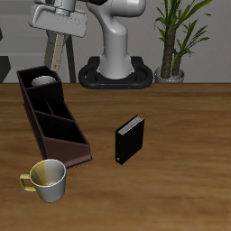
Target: Place the red mug into the right desk caddy's right compartment and place the yellow book into the right desk caddy's back compartment
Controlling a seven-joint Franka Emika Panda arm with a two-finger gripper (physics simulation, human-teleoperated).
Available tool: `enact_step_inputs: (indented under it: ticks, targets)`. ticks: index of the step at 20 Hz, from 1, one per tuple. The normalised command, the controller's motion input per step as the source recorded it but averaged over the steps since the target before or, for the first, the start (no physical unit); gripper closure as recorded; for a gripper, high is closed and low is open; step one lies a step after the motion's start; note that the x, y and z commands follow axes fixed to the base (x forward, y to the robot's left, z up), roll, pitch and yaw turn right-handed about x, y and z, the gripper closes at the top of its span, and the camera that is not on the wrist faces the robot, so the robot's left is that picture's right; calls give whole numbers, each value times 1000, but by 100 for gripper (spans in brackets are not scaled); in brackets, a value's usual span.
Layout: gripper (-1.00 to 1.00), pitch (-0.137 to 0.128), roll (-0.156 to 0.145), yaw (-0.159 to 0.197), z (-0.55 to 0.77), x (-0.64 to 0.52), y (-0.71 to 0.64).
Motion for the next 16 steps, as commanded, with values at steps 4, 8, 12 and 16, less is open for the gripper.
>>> enact_step_inputs:
  ticks: [4,8,12,16]
  targets:
    - [100,-17,0,43,77,108,-172]
    - [100,-24,10,17,24,133,-69]
    - [100,-16,25,-37,119,238,-64]
    - [100,-17,-21,-65,64,275,-108]
